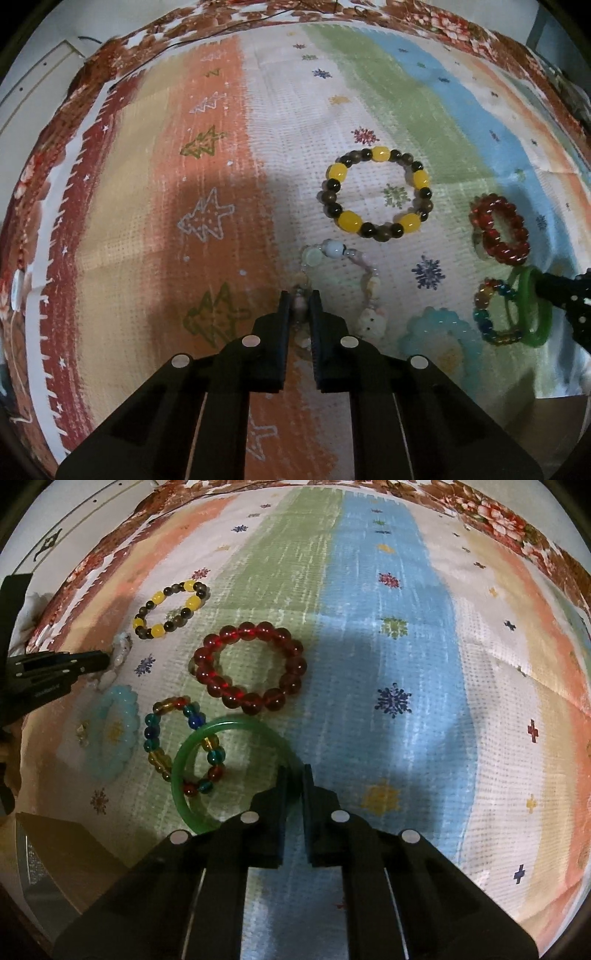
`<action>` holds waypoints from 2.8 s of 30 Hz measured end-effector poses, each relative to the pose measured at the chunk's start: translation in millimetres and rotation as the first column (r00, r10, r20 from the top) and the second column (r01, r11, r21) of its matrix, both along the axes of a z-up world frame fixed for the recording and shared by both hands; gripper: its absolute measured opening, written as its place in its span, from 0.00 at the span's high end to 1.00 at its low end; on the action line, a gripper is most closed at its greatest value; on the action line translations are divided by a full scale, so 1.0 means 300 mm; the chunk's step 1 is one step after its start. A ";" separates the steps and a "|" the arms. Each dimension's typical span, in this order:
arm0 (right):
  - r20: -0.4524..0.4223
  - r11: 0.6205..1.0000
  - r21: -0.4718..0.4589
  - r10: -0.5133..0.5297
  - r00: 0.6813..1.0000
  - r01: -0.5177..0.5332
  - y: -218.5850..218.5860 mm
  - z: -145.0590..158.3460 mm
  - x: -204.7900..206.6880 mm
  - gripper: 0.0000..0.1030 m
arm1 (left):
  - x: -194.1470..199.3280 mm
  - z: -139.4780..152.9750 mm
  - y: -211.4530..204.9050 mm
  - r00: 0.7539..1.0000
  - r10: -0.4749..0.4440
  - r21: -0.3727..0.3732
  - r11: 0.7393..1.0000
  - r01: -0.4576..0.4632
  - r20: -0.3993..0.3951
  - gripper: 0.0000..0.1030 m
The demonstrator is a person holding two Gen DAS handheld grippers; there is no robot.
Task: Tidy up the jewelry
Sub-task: 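Grasp the white pearl bracelet with the left tool while the right tool grasps the green jade bangle, then carry both bracelets over the silver tin and open both tools to drop them in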
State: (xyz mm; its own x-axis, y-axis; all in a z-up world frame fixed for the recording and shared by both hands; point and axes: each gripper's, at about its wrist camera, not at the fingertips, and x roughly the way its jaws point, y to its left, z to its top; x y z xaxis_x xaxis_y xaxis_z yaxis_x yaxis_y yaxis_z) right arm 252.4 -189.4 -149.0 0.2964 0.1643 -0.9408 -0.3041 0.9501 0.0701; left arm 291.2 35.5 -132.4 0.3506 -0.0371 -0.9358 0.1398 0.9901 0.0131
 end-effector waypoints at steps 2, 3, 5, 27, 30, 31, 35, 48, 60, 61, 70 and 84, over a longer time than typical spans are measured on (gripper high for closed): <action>0.010 1.000 -0.004 0.006 1.000 -0.006 0.004 0.010 -0.007 0.92 | -0.009 0.022 -0.007 1.000 -0.003 -0.006 1.000 0.003 0.018 0.91; 0.017 1.000 -0.004 0.007 1.000 -0.007 0.006 0.018 -0.010 0.92 | -0.013 0.034 -0.012 1.000 -0.005 -0.013 1.000 0.006 0.024 0.91; 0.034 1.000 -0.007 0.008 0.999 -0.008 0.006 0.035 -0.014 0.92 | -0.026 0.066 -0.022 0.999 -0.011 -0.028 1.000 0.012 0.042 0.91; 0.224 0.997 0.080 -0.002 0.975 -0.017 0.007 0.265 -0.140 0.90 | -0.187 0.294 -0.067 0.981 -0.021 -0.100 0.994 0.040 0.192 0.91; 0.250 0.994 0.107 -0.001 0.968 -0.026 0.006 0.300 -0.168 0.90 | -0.224 0.340 -0.081 0.974 -0.033 -0.112 0.992 0.059 0.223 0.91; 0.259 0.993 0.112 0.000 0.966 -0.031 0.006 0.313 -0.179 0.90 | -0.235 0.350 -0.083 0.972 -0.033 -0.117 0.991 0.062 0.231 0.91; 0.283 0.991 0.127 0.004 0.959 -0.042 0.007 0.349 -0.220 0.90 | -0.291 0.396 -0.083 0.964 -0.015 -0.142 0.988 0.055 0.267 0.91; 0.368 0.985 0.140 0.045 0.929 -0.103 0.056 0.463 -0.367 0.90 | -0.469 0.508 -0.062 0.934 0.011 -0.206 0.976 0.068 0.357 0.91; 0.378 0.978 0.152 0.076 0.923 -0.143 0.064 0.470 -0.492 0.90 | -0.601 0.529 -0.086 0.922 -0.027 -0.227 0.966 0.124 0.385 0.91; 0.377 0.978 0.153 0.079 0.923 -0.146 0.065 0.469 -0.504 0.90 | -0.614 0.527 -0.092 0.922 -0.031 -0.228 0.965 0.128 0.387 0.91; 0.374 0.973 0.163 0.090 0.923 -0.161 0.057 0.457 -0.597 0.90 | -0.705 0.489 -0.155 0.924 -0.104 -0.207 0.960 0.190 0.367 0.91; 0.330 0.960 0.198 0.125 0.936 -0.198 0.063 0.422 -0.623 0.85 | -0.720 0.444 -0.204 0.932 -0.149 -0.227 0.946 0.232 0.331 0.87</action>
State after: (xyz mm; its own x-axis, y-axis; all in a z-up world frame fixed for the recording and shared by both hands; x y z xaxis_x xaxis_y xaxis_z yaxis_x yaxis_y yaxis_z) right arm 65.3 -170.5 -22.5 0.5195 0.4306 -0.7380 -0.4930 0.8565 0.1528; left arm 75.2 -25.7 0.7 0.5793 -0.3575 -0.7325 0.3564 0.9193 -0.1668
